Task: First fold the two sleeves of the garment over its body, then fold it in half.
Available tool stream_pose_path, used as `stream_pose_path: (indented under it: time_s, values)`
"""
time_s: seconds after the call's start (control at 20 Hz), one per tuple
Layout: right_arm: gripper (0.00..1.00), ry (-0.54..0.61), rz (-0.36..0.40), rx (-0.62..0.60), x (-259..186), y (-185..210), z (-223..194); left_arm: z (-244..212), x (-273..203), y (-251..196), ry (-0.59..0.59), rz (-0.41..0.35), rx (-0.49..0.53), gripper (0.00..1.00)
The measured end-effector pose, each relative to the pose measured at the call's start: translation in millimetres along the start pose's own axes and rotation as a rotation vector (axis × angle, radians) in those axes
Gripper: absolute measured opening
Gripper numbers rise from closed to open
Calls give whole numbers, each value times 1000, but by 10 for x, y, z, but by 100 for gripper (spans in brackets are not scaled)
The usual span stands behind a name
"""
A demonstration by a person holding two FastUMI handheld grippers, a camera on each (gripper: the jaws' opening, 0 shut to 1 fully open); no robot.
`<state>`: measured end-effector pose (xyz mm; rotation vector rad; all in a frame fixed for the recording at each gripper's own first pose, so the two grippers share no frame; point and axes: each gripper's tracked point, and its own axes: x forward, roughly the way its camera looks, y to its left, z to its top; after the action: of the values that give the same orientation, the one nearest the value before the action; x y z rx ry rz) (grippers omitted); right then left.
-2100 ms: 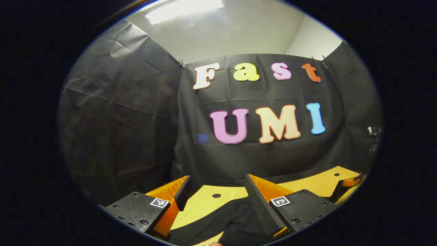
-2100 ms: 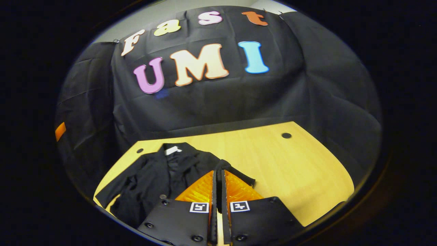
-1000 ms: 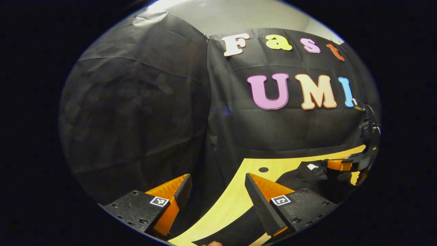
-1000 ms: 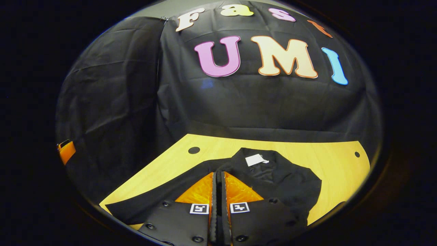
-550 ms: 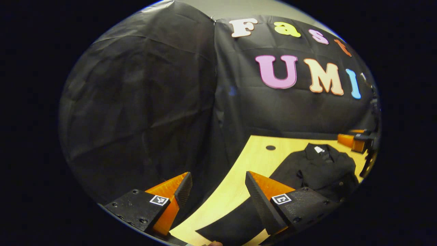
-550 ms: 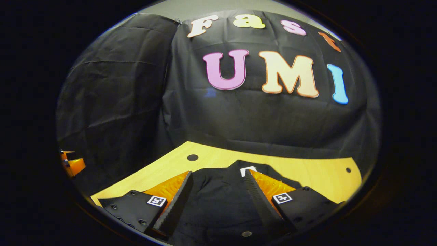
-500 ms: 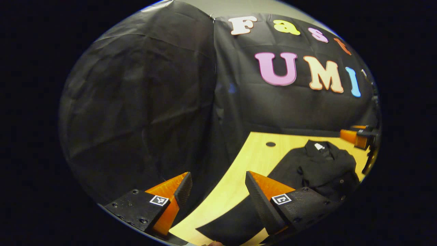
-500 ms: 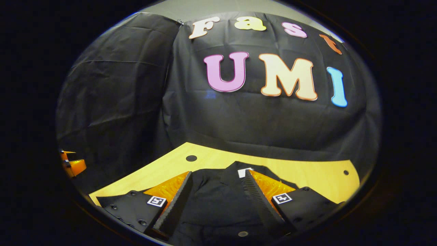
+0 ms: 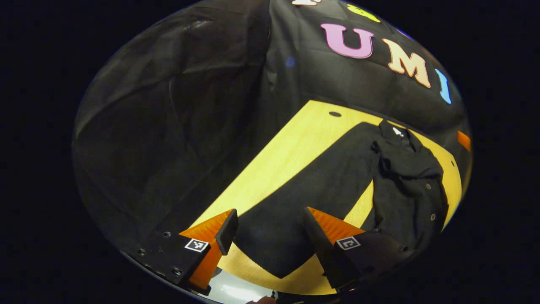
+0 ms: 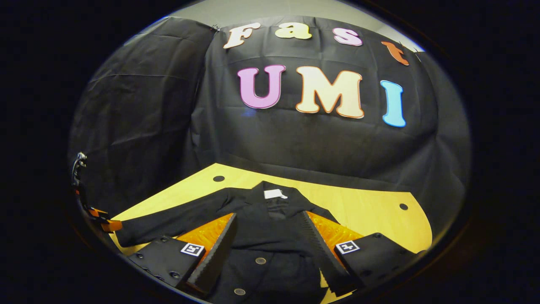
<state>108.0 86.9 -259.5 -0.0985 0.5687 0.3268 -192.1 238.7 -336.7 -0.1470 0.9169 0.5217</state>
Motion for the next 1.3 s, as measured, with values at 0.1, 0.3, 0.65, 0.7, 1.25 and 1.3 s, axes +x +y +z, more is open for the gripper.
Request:
stream_pose_path:
  time_s: [0.1,0.3,0.65,0.7,1.25,1.3]
  values:
    - [97,-2,-22,2,-90,-116,-28,-206,64,7,51,1,-36,94]
    - [97,-6,-55,0,-247,-304,-54,-294,193,8,59,24,-66,97]
    - [97,-18,-65,20,-477,-443,-142,-317,181,-52,8,-1,-29,22]
    - [97,-20,-62,27,-514,-443,-156,-296,207,-38,13,15,-30,2]
    - [97,-32,-96,80,-856,-598,-316,1292,17,-815,-286,-122,109,0]
    - [97,-32,-109,88,-885,-646,-345,1432,20,-938,-308,-141,128,0]
